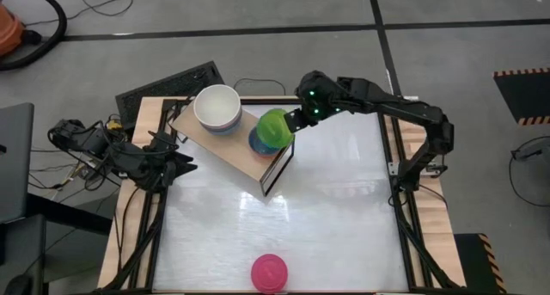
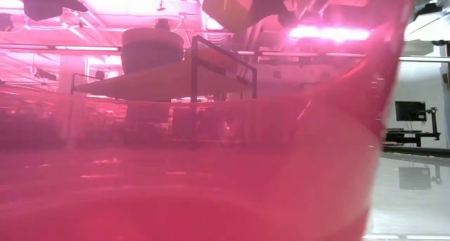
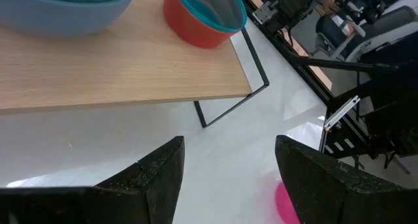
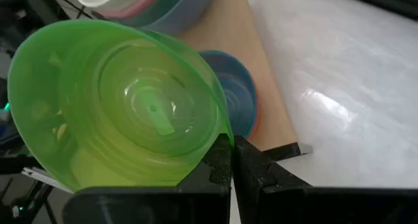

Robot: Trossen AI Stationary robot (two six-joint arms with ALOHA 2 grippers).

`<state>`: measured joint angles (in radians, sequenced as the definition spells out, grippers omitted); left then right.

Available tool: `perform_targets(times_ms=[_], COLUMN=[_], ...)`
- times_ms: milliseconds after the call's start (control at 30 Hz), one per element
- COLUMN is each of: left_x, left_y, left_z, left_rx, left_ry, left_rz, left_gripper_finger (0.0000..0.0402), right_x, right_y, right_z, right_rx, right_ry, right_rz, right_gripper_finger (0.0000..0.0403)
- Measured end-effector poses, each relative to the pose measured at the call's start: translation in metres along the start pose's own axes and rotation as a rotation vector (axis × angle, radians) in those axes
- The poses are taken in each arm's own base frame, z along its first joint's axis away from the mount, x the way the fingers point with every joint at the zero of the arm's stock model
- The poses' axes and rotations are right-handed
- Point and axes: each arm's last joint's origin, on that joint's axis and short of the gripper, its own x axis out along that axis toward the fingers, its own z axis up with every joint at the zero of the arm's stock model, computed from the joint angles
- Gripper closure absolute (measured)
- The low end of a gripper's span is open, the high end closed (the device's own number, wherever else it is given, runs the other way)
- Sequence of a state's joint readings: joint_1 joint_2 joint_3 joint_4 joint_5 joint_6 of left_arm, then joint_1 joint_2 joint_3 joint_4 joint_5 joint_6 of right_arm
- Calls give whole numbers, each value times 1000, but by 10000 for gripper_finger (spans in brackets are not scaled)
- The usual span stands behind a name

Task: Place and stack bowls onto a shelf
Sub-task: Stack the green transparent bowl on top of the blue transparent bowl on the shelf

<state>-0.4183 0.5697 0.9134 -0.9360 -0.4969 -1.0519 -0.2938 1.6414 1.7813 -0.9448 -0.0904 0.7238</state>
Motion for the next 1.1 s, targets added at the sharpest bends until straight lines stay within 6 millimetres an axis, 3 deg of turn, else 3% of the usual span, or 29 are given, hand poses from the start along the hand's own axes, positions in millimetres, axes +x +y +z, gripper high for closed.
perform_targets(times_ms=[233,500,733,1100], left_x=[0,0,0,0], left_y=[0,0,0,0], left_z=[0,0,0,-1], left_rx=[1,1,-3,-4], left_ry=[1,3,11,18], left_rz=[1,0,-5,-9], left_gripper_finger=[175,175,175,175], right_x=[11,30,26,43], right_y=[0,16,20,19], right_z=[3,16,26,27], right_rx=[14,-60,-94,-119], right_ry=[28,115,133,173], right_rz=[-6,-85,-153,-183], right_gripper_finger=[380,380,380,380])
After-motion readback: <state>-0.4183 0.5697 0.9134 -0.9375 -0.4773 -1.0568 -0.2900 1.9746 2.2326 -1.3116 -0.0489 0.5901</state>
